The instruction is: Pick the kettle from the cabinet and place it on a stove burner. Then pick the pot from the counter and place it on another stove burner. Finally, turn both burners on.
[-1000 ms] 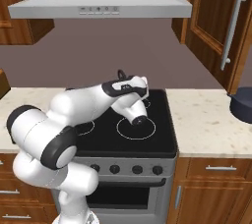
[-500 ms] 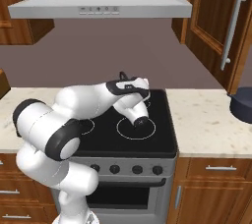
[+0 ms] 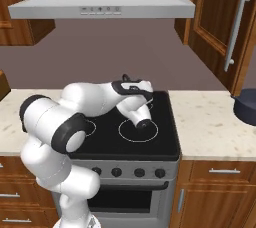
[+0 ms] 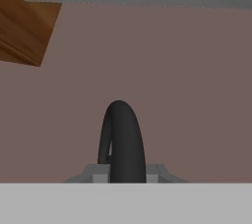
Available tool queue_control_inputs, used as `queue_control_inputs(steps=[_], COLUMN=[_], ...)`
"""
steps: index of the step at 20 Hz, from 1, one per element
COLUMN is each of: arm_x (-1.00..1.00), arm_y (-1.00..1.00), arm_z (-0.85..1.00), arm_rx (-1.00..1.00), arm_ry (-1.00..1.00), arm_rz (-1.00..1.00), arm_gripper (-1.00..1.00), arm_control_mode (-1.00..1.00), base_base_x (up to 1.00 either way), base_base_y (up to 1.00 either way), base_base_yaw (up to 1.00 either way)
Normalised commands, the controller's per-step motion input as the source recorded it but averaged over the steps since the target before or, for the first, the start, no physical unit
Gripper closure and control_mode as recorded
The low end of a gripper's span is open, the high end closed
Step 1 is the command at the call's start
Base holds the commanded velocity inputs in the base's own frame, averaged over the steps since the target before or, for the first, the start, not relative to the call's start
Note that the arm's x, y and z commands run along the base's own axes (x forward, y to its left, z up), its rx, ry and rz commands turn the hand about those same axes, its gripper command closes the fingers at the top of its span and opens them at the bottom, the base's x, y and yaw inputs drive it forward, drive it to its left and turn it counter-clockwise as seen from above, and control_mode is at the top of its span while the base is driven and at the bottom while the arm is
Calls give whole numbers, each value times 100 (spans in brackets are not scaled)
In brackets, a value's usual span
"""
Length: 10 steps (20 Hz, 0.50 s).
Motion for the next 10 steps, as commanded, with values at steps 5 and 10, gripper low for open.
queue_control_inputs(steps=[5,10], arm_x=[16,14], arm_y=[-2,-7], arm_z=[0,-2], arm_rx=[6,4], arm_ry=[3,2], arm_rz=[0,0], arm_gripper=[100,100], arm_control_mode=[-100,-100], base_base_x=[0,0], base_base_y=[0,0], base_base_yaw=[0,0])
